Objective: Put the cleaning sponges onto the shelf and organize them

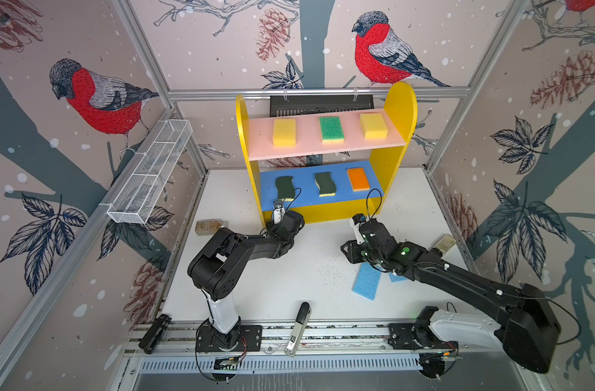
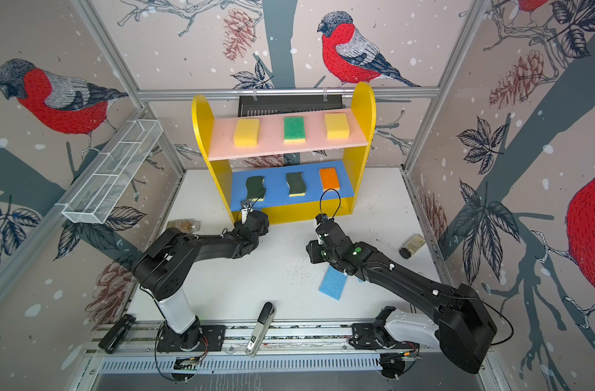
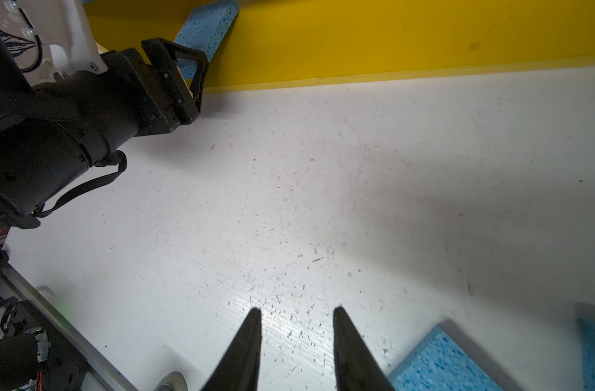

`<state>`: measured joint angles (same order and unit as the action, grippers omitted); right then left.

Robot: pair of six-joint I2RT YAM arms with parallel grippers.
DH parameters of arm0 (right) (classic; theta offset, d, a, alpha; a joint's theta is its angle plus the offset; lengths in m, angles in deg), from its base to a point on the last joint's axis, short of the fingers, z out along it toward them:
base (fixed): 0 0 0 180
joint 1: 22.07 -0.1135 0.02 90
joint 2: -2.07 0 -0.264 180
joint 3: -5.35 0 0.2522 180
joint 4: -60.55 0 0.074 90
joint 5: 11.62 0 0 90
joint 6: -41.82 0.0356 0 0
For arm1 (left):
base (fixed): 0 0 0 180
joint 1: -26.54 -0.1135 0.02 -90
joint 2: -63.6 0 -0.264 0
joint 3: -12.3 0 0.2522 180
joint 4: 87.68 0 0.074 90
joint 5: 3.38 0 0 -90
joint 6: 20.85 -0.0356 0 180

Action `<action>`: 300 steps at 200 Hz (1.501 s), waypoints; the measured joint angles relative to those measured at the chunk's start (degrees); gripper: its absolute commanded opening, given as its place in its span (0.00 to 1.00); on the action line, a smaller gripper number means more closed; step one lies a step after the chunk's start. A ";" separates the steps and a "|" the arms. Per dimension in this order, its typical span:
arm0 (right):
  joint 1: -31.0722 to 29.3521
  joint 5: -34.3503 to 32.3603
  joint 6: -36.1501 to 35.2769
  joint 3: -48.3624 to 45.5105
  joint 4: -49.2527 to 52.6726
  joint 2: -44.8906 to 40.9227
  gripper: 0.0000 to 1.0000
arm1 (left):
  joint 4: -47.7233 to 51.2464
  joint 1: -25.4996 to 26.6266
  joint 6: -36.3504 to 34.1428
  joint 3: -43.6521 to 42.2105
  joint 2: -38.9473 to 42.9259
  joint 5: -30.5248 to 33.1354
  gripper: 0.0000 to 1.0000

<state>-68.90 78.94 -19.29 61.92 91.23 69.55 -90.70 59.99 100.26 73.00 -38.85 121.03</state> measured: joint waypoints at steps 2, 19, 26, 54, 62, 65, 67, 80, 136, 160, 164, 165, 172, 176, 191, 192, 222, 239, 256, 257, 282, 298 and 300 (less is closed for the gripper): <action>-0.02 0.00 0.00 0.00 0.02 0.00 0.37 | 0.09 0.00 0.00 0.00 0.00 0.00 0.80; -0.17 0.02 0.00 0.00 0.02 0.00 0.38 | 0.61 0.00 0.26 0.22 -0.11 -0.09 0.81; -0.22 0.00 0.00 0.00 0.02 0.00 0.38 | 0.79 0.00 0.46 0.35 -0.24 0.02 0.81; -0.55 0.00 0.07 -0.11 0.09 -0.37 0.38 | 0.72 0.00 0.48 0.31 -0.31 0.04 0.81; -0.61 -0.02 0.15 -0.15 0.04 -0.52 0.38 | 0.68 0.00 0.46 0.26 -0.22 -0.09 0.81; -0.63 -0.02 0.24 -0.17 0.07 -0.61 0.38 | 0.68 0.00 0.46 0.22 -0.17 -0.20 0.81; -0.63 -0.02 0.24 -0.20 0.07 -0.68 0.38 | 0.70 0.00 0.46 0.22 -0.11 -0.28 0.81; -0.66 -0.02 0.81 -0.22 0.17 -1.05 0.38 | 0.72 -0.07 0.44 0.02 0.26 -1.05 0.81; -0.76 -0.26 1.05 -0.24 0.24 -1.53 0.39 | 3.78 -0.33 -0.22 -1.36 3.87 -5.68 0.82; -0.94 -0.39 1.05 -0.24 0.24 -1.55 0.39 | 4.42 -0.33 -1.14 -2.86 6.27 -7.30 0.82; -1.01 -0.44 1.05 -0.24 0.24 -1.55 0.39 | 4.57 -0.33 -1.16 -3.04 6.69 -7.37 0.82; -1.01 -0.44 1.05 -0.24 0.24 -1.55 0.39 | 4.57 -0.33 -1.16 -3.13 6.82 -7.39 0.82; -1.05 -0.44 1.05 -0.24 0.24 -1.55 0.39 | 4.68 -0.33 -1.27 -3.41 7.52 -7.48 0.82; -1.11 -0.44 1.05 -0.24 0.24 -1.55 0.39 | 4.76 -0.33 -1.40 -3.52 7.93 -7.58 0.82; -1.16 -0.46 1.05 -0.22 0.22 -1.55 0.39 | 5.05 -0.33 -1.57 -4.07 9.53 -7.76 0.82; -1.18 -0.46 1.05 -0.22 0.22 -1.55 0.39 | 5.05 -0.33 -1.57 -4.09 9.60 -7.78 0.82; -1.46 -0.68 1.05 -0.22 0.22 -1.55 0.40 | 5.31 -0.33 -1.57 -6.23 13.29 -8.92 0.82; -1.62 -0.74 1.07 -0.22 0.20 -1.55 0.40 | 5.33 -0.33 -1.55 -8.17 15.96 -10.23 0.82; -1.88 -0.90 1.07 -0.22 0.17 -1.55 0.40 | 5.18 -0.33 -1.49 -10.45 18.93 -11.85 0.81; -1.88 -0.90 1.07 -0.22 0.17 -1.55 0.40 | 5.11 -0.33 -1.49 -10.69 19.19 -12.04 0.81; -2.16 -1.05 1.25 -0.42 -0.26 -1.55 0.40 | 2.97 -0.33 -0.35 -15.98 24.37 -15.74 0.78; -2.49 -1.07 1.29 -0.81 -0.37 -1.55 0.40 | 1.51 -0.33 0.68 -19.96 27.98 -17.75 0.76; -2.54 -1.09 1.29 -0.83 -0.39 -1.55 0.40 | 1.11 -0.33 0.81 -20.48 28.41 -18.03 0.76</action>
<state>-71.44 77.85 -18.00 61.09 90.84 68.00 -89.58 59.66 101.07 52.52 -10.44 103.00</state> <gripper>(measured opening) 0.396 0.768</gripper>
